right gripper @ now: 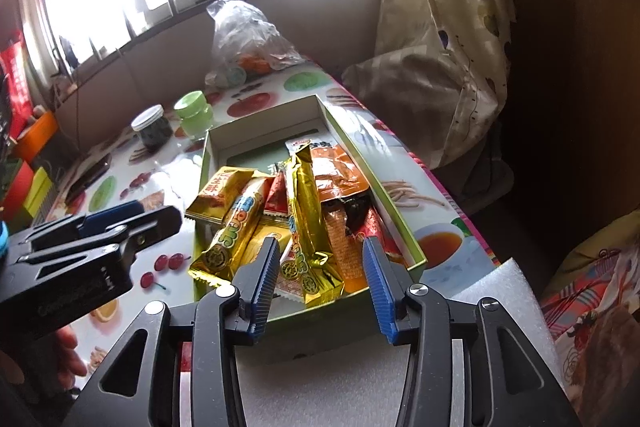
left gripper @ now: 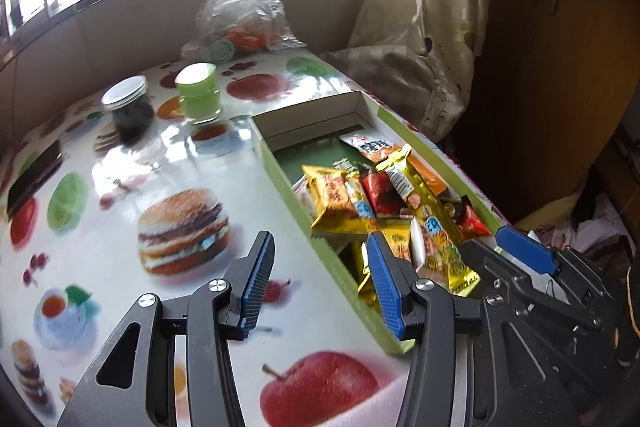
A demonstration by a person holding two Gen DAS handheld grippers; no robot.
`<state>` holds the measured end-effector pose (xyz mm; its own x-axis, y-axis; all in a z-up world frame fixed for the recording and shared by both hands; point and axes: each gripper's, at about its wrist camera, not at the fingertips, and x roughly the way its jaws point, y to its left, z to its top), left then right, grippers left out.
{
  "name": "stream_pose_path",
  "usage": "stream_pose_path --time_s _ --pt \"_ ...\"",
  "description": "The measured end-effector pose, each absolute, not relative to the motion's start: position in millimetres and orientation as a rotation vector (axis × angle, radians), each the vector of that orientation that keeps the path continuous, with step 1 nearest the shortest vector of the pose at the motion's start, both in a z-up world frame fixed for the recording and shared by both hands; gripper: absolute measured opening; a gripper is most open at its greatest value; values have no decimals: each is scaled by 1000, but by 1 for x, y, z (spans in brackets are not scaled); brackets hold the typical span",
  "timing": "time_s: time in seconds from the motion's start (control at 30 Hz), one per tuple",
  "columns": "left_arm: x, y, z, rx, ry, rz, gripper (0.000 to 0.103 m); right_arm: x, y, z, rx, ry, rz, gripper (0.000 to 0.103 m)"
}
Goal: Organize snacks
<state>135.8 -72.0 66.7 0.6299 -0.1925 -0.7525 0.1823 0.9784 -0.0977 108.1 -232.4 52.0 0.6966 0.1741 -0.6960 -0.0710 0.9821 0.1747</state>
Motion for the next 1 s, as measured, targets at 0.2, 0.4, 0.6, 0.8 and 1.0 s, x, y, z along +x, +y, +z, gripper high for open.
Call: stream_pose_path --time_s 0.2,0.4,0.6,0.8,1.0 --pt "111 -66 64 -15 849 -166 49 93 -230 53 102 773 134 45" --pt "87 -66 51 4 854 -154 49 75 -230 48 69 775 120 47" --pt "70 -67 30 26 893 -145 49 61 -228 35 34 810 99 49" --pt "63 -71 16 13 934 -166 49 51 -227 25 19 837 85 52" --pt "62 -72 8 4 955 -172 49 50 -225 14 0 862 65 53"
